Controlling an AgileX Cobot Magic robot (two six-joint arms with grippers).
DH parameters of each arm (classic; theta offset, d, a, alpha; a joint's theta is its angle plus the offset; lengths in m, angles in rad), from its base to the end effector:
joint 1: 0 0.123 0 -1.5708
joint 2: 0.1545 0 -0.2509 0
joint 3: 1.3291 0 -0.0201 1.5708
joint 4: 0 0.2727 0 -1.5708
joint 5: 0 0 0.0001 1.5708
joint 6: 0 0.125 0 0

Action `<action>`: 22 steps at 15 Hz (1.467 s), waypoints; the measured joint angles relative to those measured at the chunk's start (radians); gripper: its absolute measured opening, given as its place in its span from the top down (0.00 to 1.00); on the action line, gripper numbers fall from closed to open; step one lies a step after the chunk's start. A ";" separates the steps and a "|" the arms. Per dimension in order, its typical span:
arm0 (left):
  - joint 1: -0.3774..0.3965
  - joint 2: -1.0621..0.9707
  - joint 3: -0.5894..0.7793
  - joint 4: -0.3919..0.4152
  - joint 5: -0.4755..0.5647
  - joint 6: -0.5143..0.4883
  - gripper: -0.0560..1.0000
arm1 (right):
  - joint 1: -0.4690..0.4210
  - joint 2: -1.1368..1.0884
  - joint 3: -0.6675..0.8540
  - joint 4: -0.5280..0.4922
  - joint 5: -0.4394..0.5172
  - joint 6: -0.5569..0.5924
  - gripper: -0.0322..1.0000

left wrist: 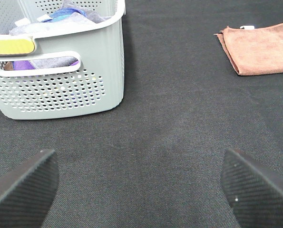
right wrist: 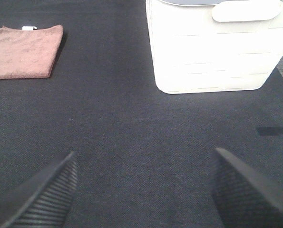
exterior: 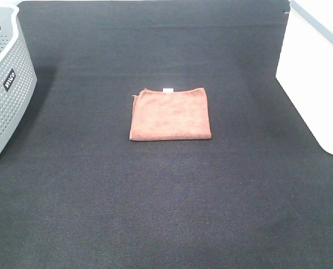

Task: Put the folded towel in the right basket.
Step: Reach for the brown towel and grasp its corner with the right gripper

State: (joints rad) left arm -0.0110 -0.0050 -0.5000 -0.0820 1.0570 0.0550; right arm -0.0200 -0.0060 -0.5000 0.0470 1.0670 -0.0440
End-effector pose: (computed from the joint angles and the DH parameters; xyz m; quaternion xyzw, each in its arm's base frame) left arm 0.0783 -0.0098 0.2734 0.0297 0.8497 -0.0294 0.5256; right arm 0.0779 0.0036 0.2722 -0.0113 0.8530 0.0068 0.5217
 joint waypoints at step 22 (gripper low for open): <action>0.000 0.000 0.000 0.000 0.000 0.000 0.12 | 0.000 0.000 0.000 0.000 0.000 0.000 0.27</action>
State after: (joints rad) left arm -0.0110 -0.0050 -0.5000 -0.0820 1.0570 0.0550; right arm -0.0200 -0.0060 -0.5000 0.0470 1.0670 -0.0440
